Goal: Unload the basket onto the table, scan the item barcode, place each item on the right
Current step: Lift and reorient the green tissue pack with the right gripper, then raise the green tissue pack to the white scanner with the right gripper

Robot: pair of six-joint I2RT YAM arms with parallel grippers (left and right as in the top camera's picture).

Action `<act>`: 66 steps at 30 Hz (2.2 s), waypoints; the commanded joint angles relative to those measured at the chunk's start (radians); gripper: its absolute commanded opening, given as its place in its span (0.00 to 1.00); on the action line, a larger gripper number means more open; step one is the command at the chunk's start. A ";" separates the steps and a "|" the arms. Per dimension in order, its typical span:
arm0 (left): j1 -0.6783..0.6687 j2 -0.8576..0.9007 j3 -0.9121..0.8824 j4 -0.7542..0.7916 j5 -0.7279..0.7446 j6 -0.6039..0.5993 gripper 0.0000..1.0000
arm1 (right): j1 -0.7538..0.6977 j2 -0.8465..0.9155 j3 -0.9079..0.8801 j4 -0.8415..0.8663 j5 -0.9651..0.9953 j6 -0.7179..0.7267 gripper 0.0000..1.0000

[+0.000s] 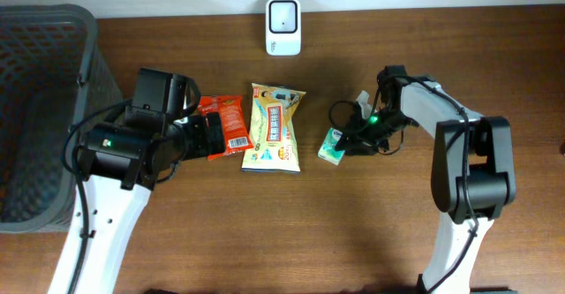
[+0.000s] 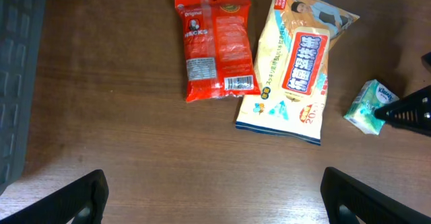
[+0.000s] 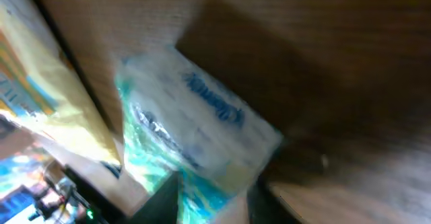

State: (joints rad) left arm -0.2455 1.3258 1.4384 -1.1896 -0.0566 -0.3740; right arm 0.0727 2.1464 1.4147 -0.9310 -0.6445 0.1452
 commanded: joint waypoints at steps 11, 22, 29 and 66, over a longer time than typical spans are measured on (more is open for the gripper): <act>0.003 -0.006 0.012 -0.002 -0.004 0.009 0.99 | 0.018 -0.001 0.175 -0.238 -0.629 -0.718 0.04; 0.003 -0.006 0.012 -0.002 -0.004 0.009 0.99 | 0.066 -0.001 0.175 -0.671 -0.728 -1.366 0.04; 0.003 -0.006 0.012 -0.002 -0.004 0.009 0.99 | 0.076 -0.001 0.175 -0.677 -0.732 -1.366 0.04; 0.003 -0.006 0.012 -0.002 -0.004 0.009 0.99 | 0.276 0.040 0.545 0.527 0.795 -0.542 0.04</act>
State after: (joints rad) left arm -0.2455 1.3258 1.4387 -1.1892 -0.0566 -0.3740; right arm 0.3050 2.1555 1.9461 -0.4854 0.0391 -0.1951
